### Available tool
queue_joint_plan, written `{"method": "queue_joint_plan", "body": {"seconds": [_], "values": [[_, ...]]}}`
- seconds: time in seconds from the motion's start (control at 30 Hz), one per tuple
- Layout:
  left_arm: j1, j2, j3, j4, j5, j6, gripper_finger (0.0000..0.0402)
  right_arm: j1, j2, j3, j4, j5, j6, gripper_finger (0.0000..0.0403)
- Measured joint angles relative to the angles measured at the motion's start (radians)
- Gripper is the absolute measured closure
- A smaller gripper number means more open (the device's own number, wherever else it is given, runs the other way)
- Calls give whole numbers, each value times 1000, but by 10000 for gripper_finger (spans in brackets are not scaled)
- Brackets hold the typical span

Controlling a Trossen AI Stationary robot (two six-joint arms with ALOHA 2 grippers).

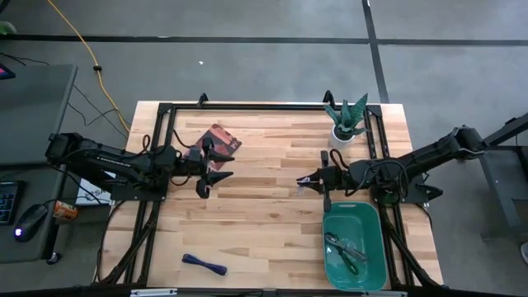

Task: Pick and place USB-C Cables
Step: Put the white USB cable into the bin

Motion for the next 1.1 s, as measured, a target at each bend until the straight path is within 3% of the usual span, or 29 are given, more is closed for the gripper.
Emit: {"method": "queue_joint_plan", "body": {"seconds": [0.5,0.67,0.93,1.1], "values": [[0,0,0,25,0,2,192,39,0,11,21,0,-5,400],[0,0,0,29,0,-1,192,43,-9,16,-4,-25,88,400],[0,0,0,39,0,7,192,188,7,246,-474,-84,418,400],[0,0,0,41,0,7,192,340,102,449,-875,-71,799,400]]}}
